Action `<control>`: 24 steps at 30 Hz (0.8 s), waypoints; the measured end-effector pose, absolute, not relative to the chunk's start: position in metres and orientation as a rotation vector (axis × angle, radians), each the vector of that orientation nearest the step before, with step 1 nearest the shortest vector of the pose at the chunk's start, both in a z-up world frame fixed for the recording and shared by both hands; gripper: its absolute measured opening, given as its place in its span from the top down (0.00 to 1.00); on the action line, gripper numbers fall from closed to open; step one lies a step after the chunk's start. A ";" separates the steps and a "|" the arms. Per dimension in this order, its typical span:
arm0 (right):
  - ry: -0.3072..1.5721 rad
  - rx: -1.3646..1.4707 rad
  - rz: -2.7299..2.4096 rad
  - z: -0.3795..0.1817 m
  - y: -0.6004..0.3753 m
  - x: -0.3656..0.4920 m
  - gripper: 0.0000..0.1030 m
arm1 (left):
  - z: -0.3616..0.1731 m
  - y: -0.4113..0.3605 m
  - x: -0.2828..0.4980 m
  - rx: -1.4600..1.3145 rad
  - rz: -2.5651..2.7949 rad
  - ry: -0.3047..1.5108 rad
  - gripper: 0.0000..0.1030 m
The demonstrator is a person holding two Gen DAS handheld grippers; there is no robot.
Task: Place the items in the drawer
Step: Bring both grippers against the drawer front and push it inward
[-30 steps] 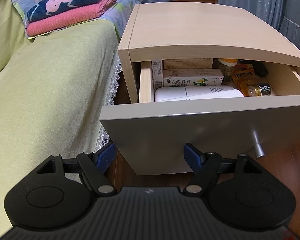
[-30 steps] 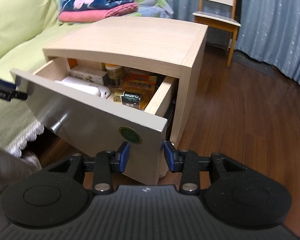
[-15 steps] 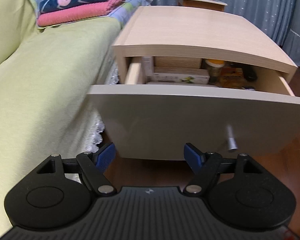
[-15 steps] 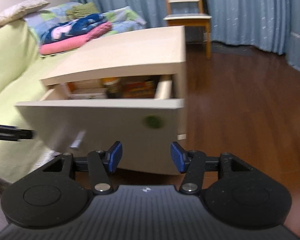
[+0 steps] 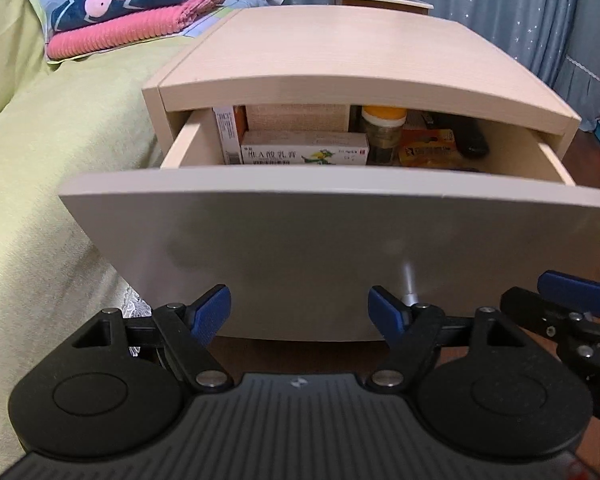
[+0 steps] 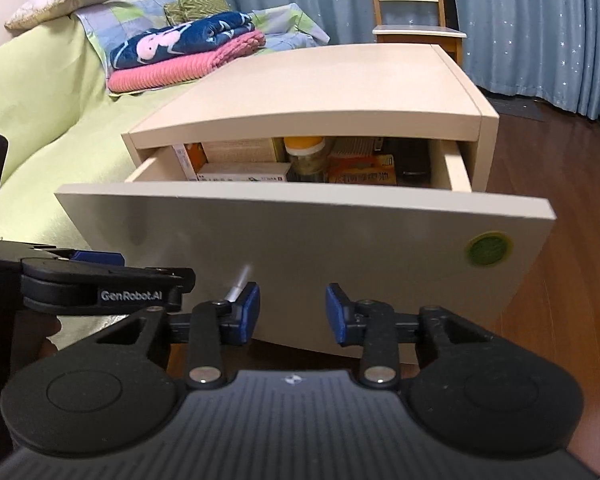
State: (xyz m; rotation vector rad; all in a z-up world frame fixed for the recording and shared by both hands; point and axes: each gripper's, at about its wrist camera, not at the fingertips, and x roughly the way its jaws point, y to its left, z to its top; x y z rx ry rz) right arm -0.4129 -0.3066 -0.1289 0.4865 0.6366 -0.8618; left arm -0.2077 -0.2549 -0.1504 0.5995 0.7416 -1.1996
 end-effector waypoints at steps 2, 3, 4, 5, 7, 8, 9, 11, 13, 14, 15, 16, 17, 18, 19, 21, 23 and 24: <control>0.645 0.479 -0.875 -0.132 -0.307 -0.409 0.70 | -0.154 -0.256 -0.207 0.596 -1.194 0.733 0.26; 0.648 0.472 -0.882 -0.133 -0.307 -0.407 0.70 | -0.156 -0.256 -0.206 0.592 -1.197 0.733 0.26; 0.649 0.466 -0.890 -0.134 -0.308 -0.405 0.71 | -0.157 -0.256 -0.206 0.589 -1.203 0.731 0.26; 0.650 0.462 -0.897 -0.135 -0.309 -0.403 0.71 | -0.158 -0.257 -0.206 0.588 -1.205 0.726 0.26; 0.654 0.458 -0.908 -0.137 -0.310 -0.401 0.72 | -0.160 -0.258 -0.207 0.595 -1.212 0.719 0.26; 0.657 0.459 -0.911 -0.138 -0.310 -0.401 0.72 | -0.161 -0.259 -0.207 0.597 -1.215 0.719 0.26; 0.662 0.455 -0.915 -0.139 -0.311 -0.400 0.72 | -0.162 -0.259 -0.207 0.599 -1.219 0.720 0.25; 0.664 0.452 -0.925 -0.139 -0.311 -0.399 0.73 | -0.163 -0.260 -0.206 0.595 -1.222 0.728 0.25; 0.661 0.451 -0.930 -0.139 -0.312 -0.400 0.73 | -0.163 -0.260 -0.205 0.589 -1.223 0.734 0.25; 0.659 0.451 -0.933 -0.139 -0.312 -0.400 0.73 | -0.163 -0.260 -0.205 0.589 -1.224 0.733 0.25; 0.657 0.451 -0.936 -0.139 -0.312 -0.400 0.73 | -0.163 -0.260 -0.205 0.590 -1.225 0.732 0.25; 0.657 0.448 -0.938 -0.139 -0.312 -0.400 0.73 | -0.163 -0.261 -0.205 0.591 -1.224 0.730 0.25; 0.657 0.444 -0.940 -0.139 -0.312 -0.400 0.73 | -0.164 -0.261 -0.206 0.592 -1.224 0.728 0.25; 0.655 0.442 -0.943 -0.139 -0.312 -0.400 0.73 | -0.164 -0.261 -0.206 0.593 -1.223 0.725 0.25; 0.655 0.441 -0.947 -0.139 -0.313 -0.400 0.73 | -0.164 -0.261 -0.207 0.593 -1.222 0.723 0.25; 0.654 0.438 -0.951 -0.139 -0.313 -0.401 0.73 | -0.164 -0.262 -0.207 0.592 -1.221 0.723 0.25; 0.652 0.436 -0.956 -0.139 -0.314 -0.401 0.73 | -0.164 -0.263 -0.206 0.589 -1.219 0.725 0.25; 0.652 0.435 -0.957 -0.139 -0.315 -0.401 0.73 | -0.164 -0.263 -0.206 0.587 -1.218 0.728 0.25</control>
